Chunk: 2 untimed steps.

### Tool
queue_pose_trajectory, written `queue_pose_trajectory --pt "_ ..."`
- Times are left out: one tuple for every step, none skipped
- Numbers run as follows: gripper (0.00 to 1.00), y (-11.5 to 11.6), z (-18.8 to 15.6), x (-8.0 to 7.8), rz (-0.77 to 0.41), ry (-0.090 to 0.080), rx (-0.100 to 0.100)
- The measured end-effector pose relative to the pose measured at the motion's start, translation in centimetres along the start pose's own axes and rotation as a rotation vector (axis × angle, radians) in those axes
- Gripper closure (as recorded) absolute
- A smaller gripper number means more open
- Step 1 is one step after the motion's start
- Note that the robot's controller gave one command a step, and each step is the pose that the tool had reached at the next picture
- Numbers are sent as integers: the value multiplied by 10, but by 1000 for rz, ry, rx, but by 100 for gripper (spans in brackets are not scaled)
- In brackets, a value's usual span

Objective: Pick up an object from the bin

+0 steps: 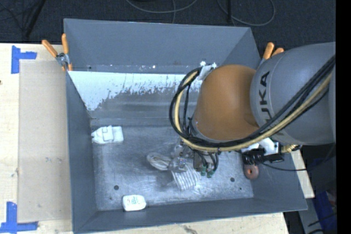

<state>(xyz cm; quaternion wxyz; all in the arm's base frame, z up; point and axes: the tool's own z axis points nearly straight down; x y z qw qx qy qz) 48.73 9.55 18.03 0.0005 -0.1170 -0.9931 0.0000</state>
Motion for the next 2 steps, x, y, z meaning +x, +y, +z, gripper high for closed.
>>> queue_pose_trajectory --pt "100 0 0 0 0 1 0" --pt "100 -4 -36 -1 -8 3 1"
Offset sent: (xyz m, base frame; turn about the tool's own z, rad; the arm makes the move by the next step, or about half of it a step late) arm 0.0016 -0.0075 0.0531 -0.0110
